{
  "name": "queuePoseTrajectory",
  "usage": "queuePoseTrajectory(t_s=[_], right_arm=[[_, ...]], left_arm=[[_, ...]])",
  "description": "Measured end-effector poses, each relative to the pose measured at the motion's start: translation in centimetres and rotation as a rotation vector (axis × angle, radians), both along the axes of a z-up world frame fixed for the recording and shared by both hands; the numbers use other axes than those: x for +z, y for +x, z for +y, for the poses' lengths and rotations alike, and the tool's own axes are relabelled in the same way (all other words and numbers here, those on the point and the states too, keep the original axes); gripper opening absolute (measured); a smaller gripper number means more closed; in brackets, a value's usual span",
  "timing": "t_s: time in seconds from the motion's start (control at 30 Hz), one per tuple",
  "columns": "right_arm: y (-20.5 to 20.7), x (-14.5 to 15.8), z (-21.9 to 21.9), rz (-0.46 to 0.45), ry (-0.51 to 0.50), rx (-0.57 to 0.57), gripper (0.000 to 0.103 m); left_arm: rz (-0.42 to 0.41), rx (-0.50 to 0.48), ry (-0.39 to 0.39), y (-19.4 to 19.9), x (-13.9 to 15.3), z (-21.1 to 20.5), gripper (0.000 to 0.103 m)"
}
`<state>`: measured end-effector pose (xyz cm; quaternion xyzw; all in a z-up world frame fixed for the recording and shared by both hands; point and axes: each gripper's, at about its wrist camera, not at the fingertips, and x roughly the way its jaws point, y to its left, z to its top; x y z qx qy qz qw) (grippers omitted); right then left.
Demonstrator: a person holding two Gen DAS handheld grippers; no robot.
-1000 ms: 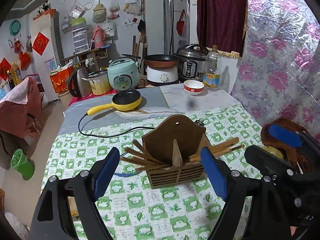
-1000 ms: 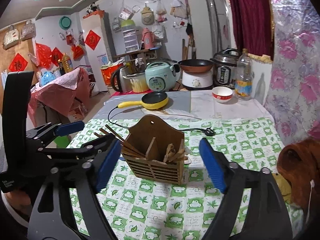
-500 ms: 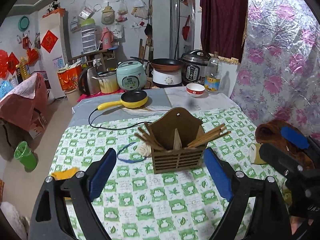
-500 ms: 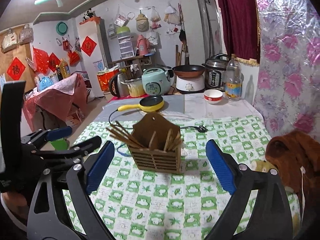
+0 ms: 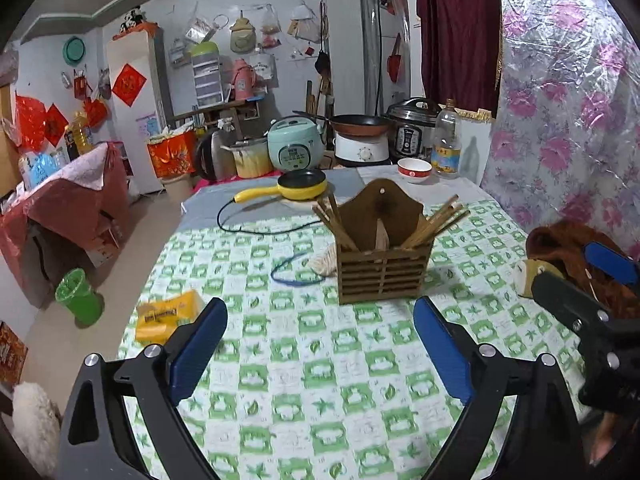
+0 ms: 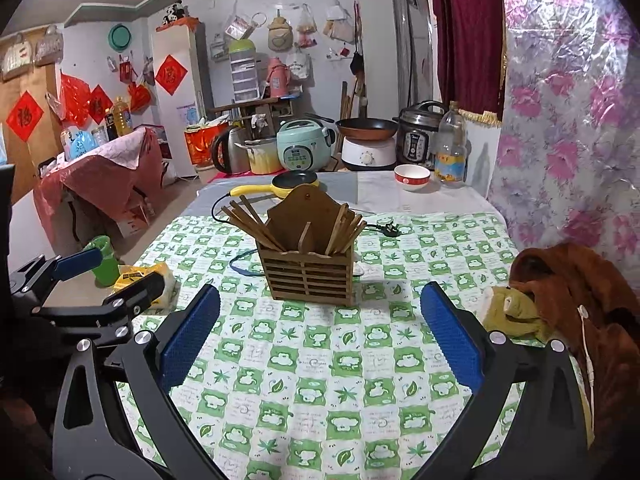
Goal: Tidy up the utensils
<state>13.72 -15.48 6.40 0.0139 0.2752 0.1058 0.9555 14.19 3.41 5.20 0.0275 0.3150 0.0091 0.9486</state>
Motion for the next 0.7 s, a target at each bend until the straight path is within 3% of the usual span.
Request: queuePoseTrajectory(t_s=[0.23,0.7], right_arm=[[-2.1,-0.5,-0.1,0.003,0.005,0.000,0.097],[-3.8,-1.3,-0.6,0.010,0.020,-0.016,0.097]], left_arm=[[0.020,0.008,-0.031,-2.4,-0.5,0.4,0.093],[0.014,0.012,-0.014,-3.9,-0.4,-0.5,0.093]])
